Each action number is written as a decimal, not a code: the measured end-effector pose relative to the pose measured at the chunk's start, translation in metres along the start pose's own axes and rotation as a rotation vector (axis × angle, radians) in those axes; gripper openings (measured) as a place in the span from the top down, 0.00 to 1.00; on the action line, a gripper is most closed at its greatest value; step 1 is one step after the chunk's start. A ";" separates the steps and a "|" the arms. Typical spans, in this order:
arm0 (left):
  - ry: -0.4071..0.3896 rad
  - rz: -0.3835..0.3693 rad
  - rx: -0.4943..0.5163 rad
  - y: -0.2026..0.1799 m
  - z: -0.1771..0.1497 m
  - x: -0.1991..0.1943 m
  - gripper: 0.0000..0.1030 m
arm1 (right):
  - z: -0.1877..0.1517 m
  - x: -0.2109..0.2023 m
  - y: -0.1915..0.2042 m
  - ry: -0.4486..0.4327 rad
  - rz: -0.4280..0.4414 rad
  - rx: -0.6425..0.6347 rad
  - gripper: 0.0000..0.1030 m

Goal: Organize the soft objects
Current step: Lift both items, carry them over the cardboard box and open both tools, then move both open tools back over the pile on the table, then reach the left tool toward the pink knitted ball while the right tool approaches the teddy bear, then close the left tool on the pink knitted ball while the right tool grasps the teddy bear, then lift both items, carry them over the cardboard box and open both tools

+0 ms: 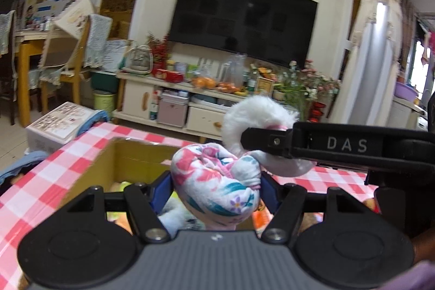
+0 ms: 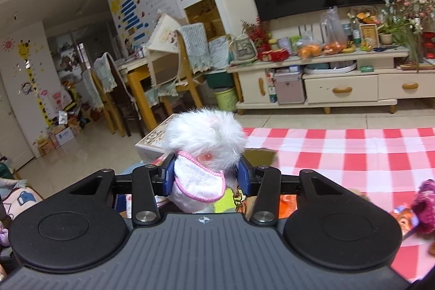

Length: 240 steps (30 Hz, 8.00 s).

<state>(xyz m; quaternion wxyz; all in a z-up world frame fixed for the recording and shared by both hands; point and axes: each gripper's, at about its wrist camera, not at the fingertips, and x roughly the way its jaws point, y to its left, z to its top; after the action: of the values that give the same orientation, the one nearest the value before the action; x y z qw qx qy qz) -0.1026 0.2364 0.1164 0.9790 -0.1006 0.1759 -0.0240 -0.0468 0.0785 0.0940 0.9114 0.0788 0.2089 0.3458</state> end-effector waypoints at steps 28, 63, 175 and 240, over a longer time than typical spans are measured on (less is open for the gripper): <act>-0.001 0.243 -0.049 0.015 0.005 0.009 0.01 | -0.032 -0.079 -0.037 -0.098 -0.204 0.085 0.00; 0.045 0.169 0.068 -0.054 -0.004 0.027 0.01 | -0.061 -0.115 -0.068 -0.119 -0.403 0.045 0.00; 0.357 -0.143 0.341 -0.280 -0.077 0.207 0.51 | -0.087 -0.148 -0.156 0.007 -0.586 0.323 0.16; 0.180 -0.244 0.124 -0.148 -0.031 0.048 0.63 | -0.083 -0.126 -0.107 -0.040 -0.523 0.254 0.31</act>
<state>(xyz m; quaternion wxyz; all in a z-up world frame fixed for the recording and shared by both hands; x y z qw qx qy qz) -0.0706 0.0815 0.1021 0.9534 -0.0579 0.2476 -0.1623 -0.1035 -0.0850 0.0294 0.9563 0.1426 0.2458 0.0686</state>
